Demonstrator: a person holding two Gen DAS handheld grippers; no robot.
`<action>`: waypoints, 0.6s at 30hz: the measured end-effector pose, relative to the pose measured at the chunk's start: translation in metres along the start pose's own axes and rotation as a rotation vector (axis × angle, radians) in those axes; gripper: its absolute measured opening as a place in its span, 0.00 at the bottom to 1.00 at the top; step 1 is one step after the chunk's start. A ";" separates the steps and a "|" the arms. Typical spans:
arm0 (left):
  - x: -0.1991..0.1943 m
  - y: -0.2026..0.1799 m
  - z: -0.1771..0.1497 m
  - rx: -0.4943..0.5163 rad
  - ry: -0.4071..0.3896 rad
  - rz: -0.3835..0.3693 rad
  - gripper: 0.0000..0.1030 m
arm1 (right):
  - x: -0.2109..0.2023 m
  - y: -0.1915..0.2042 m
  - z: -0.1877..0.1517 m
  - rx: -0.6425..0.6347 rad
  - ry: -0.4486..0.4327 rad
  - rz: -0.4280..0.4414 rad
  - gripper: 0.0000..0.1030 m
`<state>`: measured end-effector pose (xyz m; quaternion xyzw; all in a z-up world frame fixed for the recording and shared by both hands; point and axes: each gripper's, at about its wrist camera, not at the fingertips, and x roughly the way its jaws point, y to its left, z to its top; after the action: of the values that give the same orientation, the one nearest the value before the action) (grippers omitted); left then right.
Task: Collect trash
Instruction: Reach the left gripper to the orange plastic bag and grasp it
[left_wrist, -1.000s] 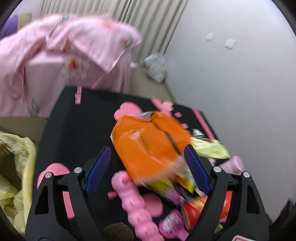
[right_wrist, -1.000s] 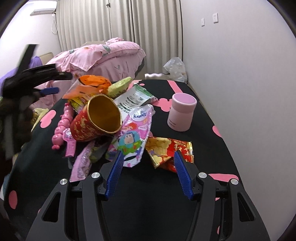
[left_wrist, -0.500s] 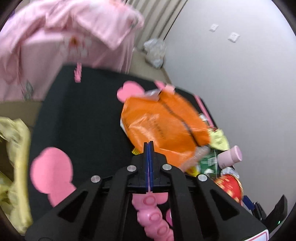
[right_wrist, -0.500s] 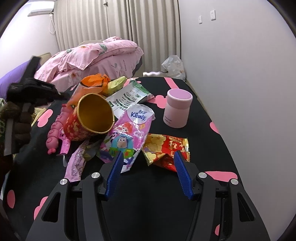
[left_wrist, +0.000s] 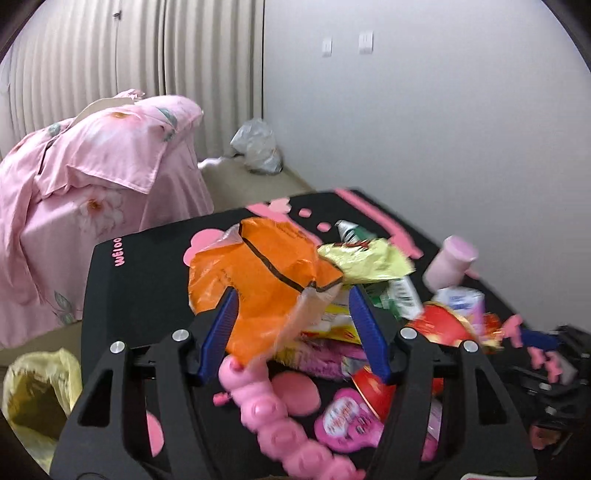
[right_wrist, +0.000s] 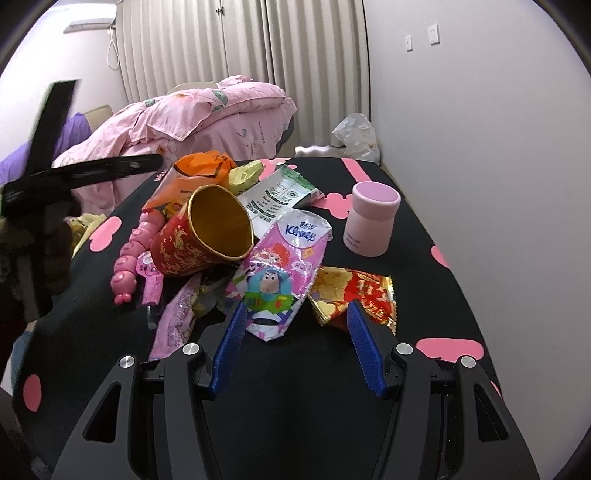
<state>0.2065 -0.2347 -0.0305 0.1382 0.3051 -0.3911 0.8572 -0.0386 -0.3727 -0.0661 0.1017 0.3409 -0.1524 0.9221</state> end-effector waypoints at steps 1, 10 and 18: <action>0.015 -0.002 0.003 0.011 0.033 0.035 0.57 | 0.001 -0.002 0.000 0.006 0.002 0.001 0.53; -0.016 0.016 0.008 -0.070 0.021 0.041 0.11 | -0.008 -0.019 -0.001 0.008 -0.025 -0.044 0.53; -0.113 0.002 -0.046 -0.080 0.017 -0.140 0.11 | -0.014 -0.014 0.004 0.026 -0.041 0.060 0.53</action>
<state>0.1318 -0.1449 0.0057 0.0856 0.3368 -0.4364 0.8299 -0.0514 -0.3841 -0.0553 0.1206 0.3168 -0.1308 0.9316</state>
